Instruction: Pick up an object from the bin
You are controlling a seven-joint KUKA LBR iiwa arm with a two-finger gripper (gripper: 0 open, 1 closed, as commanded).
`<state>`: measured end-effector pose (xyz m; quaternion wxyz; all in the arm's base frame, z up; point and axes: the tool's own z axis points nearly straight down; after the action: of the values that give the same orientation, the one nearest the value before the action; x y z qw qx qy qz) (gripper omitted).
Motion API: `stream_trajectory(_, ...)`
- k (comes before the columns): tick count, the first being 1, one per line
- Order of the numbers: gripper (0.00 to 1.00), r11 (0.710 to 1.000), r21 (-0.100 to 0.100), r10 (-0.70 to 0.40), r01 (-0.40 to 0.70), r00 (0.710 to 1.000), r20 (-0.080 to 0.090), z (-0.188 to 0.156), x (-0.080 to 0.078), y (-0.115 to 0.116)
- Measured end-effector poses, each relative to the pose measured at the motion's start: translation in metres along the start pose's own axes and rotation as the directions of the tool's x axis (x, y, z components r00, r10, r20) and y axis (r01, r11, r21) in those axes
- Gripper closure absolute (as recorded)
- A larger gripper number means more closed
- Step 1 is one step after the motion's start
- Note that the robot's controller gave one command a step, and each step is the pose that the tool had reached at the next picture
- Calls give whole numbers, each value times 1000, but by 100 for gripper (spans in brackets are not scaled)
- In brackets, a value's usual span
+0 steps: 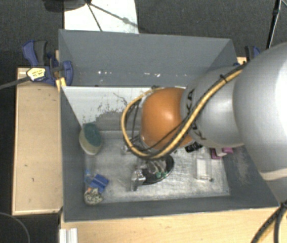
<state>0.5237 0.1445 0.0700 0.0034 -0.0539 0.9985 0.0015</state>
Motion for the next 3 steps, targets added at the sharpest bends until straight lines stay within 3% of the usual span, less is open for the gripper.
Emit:
stream_trajectory(1, 0, 1000, 2, 26, -26, 1000, 0, -4, 3, -58)
stream_trajectory(2, 0, 998, 3, 70, -70, 998, 2, -5, 40, -121)
stream_trajectory(3, 100, 997, 1, 72, -72, 997, 12, -7, 36, -118)
